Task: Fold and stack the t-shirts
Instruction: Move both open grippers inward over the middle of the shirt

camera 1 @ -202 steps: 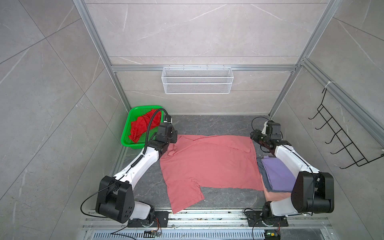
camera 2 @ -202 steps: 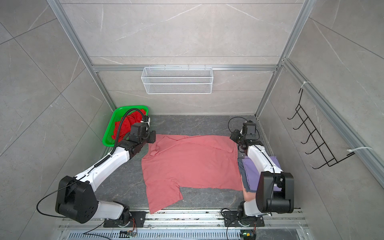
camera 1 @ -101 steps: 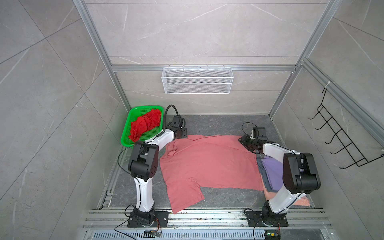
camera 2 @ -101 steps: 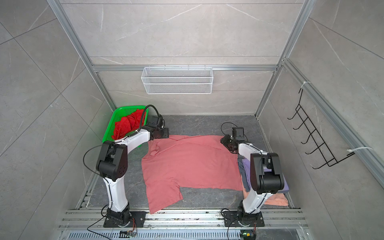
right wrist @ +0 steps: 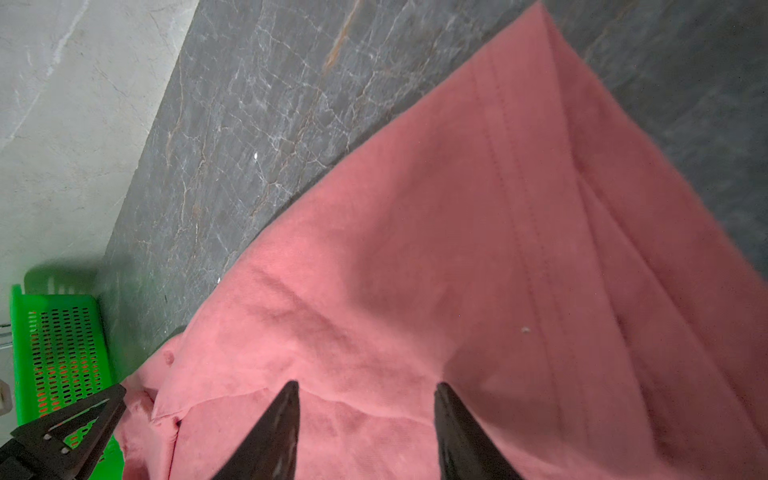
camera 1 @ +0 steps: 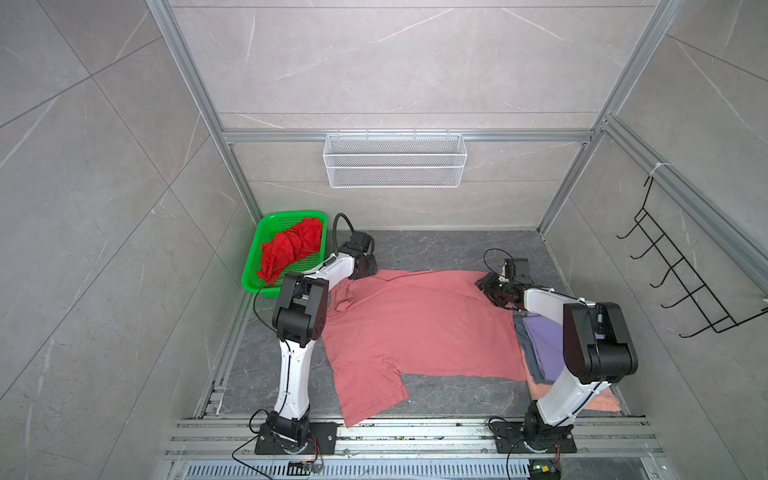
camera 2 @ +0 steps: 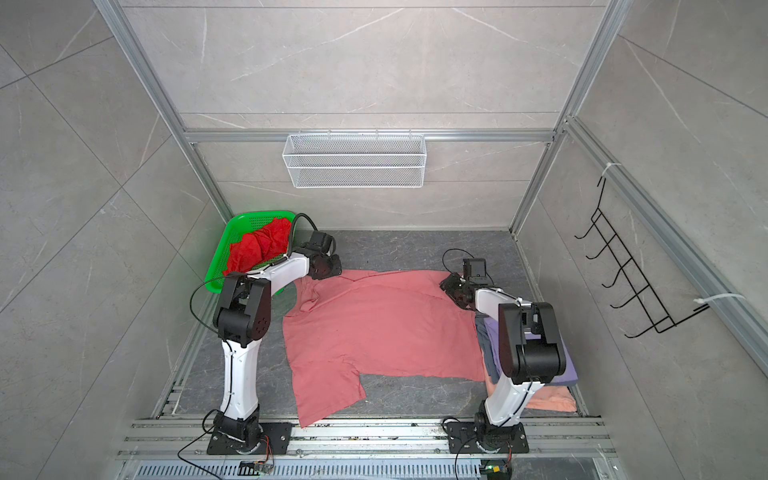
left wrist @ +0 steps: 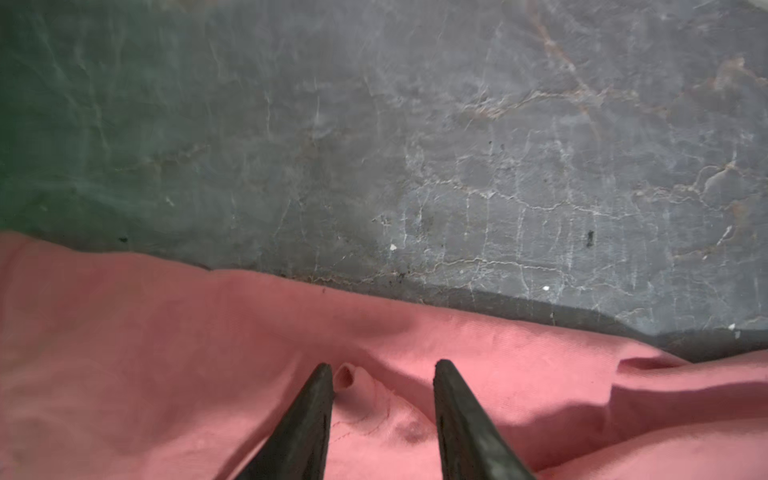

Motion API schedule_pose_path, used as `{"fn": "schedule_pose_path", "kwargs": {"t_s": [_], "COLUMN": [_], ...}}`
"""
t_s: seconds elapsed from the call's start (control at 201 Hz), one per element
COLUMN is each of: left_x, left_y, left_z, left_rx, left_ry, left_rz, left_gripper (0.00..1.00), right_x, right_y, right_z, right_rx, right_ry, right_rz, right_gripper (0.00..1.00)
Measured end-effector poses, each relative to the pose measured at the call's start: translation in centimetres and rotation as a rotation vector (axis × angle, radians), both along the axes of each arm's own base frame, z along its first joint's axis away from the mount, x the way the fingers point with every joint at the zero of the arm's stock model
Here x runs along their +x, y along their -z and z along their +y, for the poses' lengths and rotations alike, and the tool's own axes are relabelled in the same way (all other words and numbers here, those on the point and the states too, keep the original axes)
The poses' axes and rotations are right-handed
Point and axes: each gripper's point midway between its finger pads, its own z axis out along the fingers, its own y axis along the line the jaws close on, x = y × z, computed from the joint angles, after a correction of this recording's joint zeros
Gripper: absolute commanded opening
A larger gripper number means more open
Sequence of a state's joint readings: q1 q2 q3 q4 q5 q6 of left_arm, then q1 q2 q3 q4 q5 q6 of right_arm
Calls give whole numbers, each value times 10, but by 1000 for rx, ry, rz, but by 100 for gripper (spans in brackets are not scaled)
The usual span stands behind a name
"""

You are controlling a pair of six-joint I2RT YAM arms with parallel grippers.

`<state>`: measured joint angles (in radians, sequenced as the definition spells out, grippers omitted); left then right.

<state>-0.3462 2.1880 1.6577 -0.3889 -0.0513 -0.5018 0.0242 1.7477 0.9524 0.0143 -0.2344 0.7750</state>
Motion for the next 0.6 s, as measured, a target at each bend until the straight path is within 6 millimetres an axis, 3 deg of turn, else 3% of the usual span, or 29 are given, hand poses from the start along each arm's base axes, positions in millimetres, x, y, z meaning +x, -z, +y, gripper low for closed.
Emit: {"fn": "schedule_pose_path", "kwargs": {"t_s": [0.199,0.314,0.383,0.597], "left_x": [-8,-11,-9,-14], "left_y": [10,10,6,2], "left_z": [1,0,-2,-13], "left_rx": [12,26,32,47], "left_ry": [-9,-8,-4,27], "left_rz": [44,55,45,48], "left_gripper": [26,13,0,0], "right_x": [0,0,0,-1], "right_y": [1,1,1,2], "right_z": [-3,-4,-4,-9], "right_rx": [-13,-16,-19,-27], "right_ry": [11,14,17,26], "right_rz": [2,1,1,9], "right_gripper": [54,54,54,53]}}
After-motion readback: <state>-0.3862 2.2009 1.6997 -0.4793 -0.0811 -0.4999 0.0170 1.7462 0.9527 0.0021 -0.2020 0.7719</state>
